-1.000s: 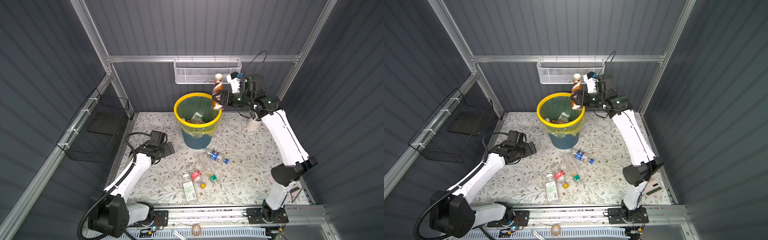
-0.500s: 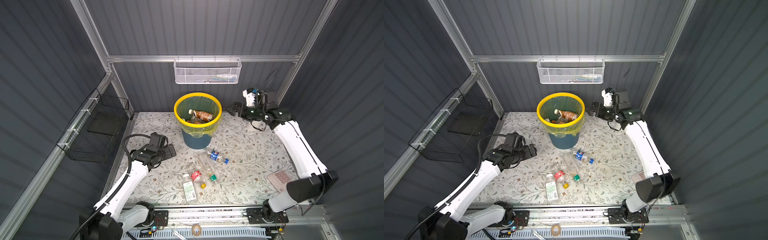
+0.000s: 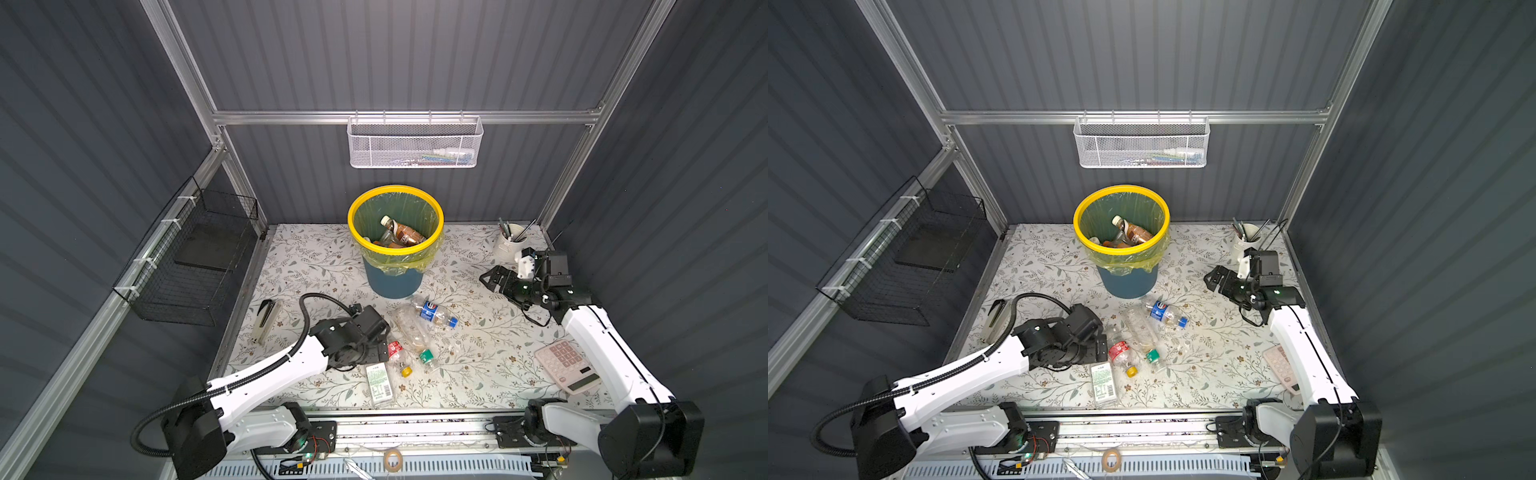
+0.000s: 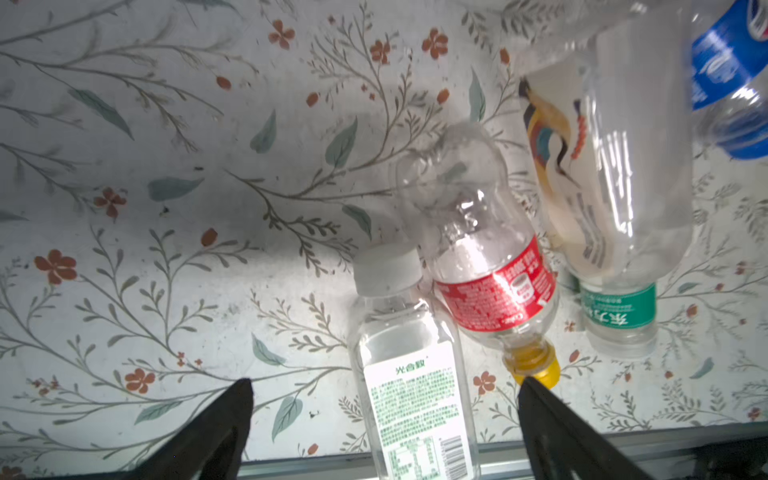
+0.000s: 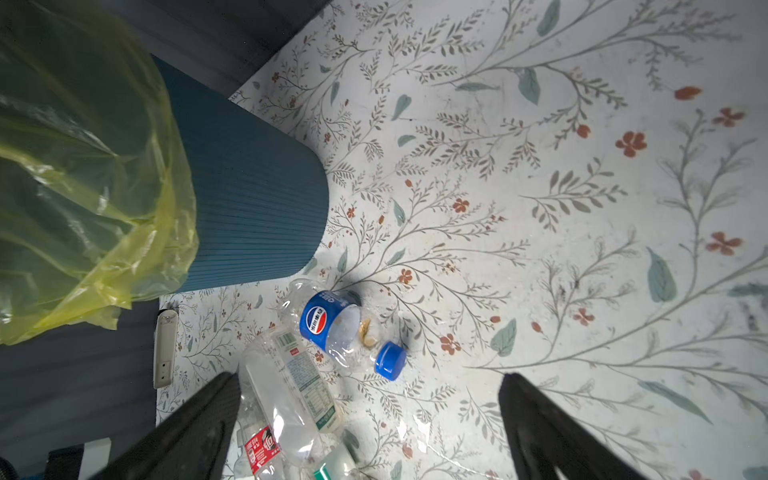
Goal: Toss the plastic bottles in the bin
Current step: 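Move the left gripper down onto the white-capped square bottle, then close the left gripper on the white-capped bottle and lift it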
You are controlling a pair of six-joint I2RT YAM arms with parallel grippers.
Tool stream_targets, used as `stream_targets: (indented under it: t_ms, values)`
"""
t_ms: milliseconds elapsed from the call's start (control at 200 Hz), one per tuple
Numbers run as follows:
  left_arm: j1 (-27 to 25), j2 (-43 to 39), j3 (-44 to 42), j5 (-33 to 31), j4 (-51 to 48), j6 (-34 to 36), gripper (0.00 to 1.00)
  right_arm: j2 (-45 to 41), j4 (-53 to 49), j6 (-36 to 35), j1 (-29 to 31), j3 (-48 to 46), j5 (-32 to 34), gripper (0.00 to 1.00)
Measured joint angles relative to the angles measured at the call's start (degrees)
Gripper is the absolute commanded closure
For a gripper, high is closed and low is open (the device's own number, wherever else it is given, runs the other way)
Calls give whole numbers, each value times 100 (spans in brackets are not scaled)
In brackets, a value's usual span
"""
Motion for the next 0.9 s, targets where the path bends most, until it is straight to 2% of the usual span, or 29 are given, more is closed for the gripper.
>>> stream_targets:
  t_ms: [130,245,385,540,605,790,901]
  values:
    - [-595,463,31,-136,-144,-385,1,-42,149,2,-94,-52,-37,1]
    - [-903,839,90,-201,-164,-605,1,-42,249,0,-144,-52,-68,1]
    - [-1047,1257,131,-199,-92,-737,1,-42,337,-4,-210,-85,-114,1]
    - [-1056,1563,125,-201,79,-798,6,-42,361,-4,-295,-238,-175,1]
    - [-1056,1617,63,-192,229,-839,11,-42,358,-4,-321,-304,-188,1]
    - [-1056,1679,-280,-199,472,-953,33,-70,358,-4,-378,-407,-192,1]
    - [-1025,1403,-479,-286,505,-1071,38,-114,361,-4,-417,-435,-188,1]
